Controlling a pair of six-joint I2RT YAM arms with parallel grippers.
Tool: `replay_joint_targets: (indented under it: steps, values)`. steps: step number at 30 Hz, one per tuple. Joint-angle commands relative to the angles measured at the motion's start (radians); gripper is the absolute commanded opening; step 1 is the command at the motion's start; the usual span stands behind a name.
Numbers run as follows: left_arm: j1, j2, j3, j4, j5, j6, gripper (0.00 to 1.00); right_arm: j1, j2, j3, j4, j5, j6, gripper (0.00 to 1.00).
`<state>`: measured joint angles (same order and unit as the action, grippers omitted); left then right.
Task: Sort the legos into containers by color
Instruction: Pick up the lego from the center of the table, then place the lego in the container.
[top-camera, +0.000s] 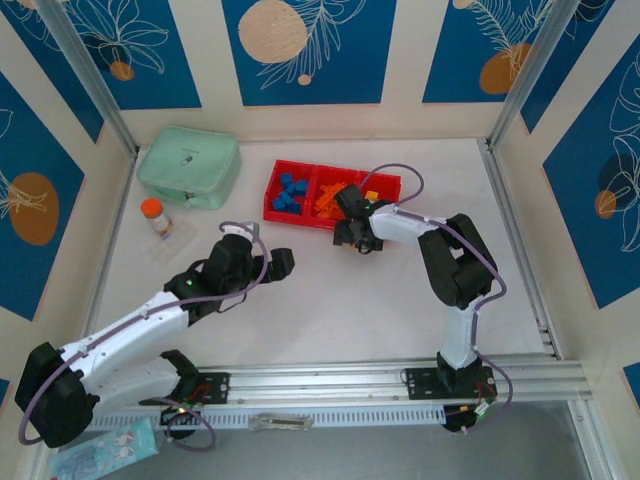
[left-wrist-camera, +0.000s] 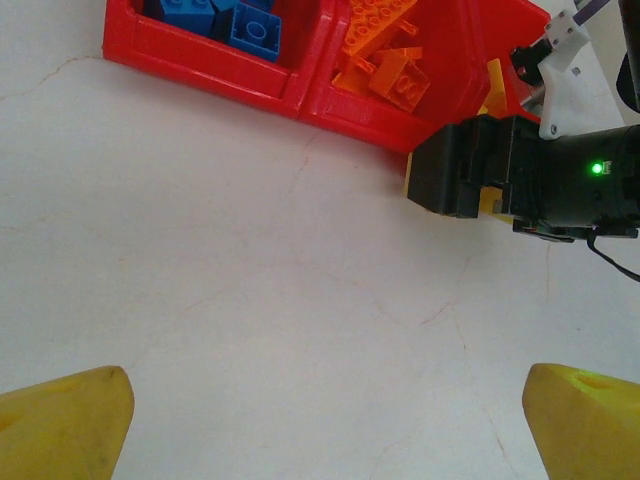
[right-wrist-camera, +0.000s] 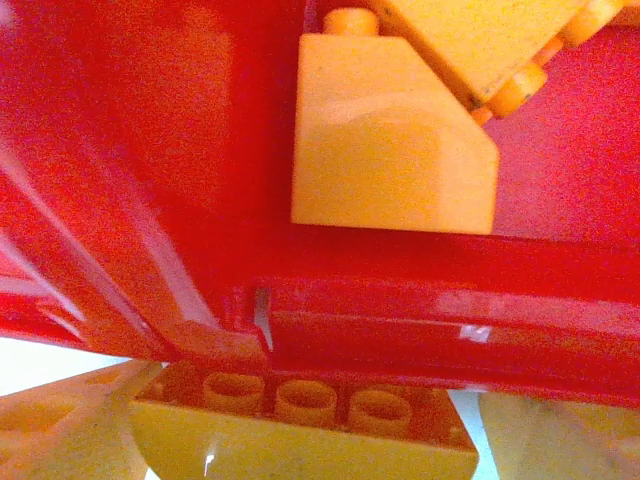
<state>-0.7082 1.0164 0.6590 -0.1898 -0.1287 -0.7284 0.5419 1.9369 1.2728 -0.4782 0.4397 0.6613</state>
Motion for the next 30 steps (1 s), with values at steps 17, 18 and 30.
replay_joint_targets:
  steps: [17,18,30]
  values:
    - [0.016,0.023,0.025,0.012,0.034,0.012,0.99,0.022,-0.051,-0.004,-0.008,0.048,-0.008,0.56]
    - [0.016,0.022,0.025,0.016,0.037,0.012,0.99,0.023,-0.067,-0.011,-0.011,0.049,-0.007,0.55]
    - [0.011,0.071,0.072,0.019,0.112,0.021,0.99,-0.027,-0.233,-0.006,-0.109,0.04,-0.024,0.55]
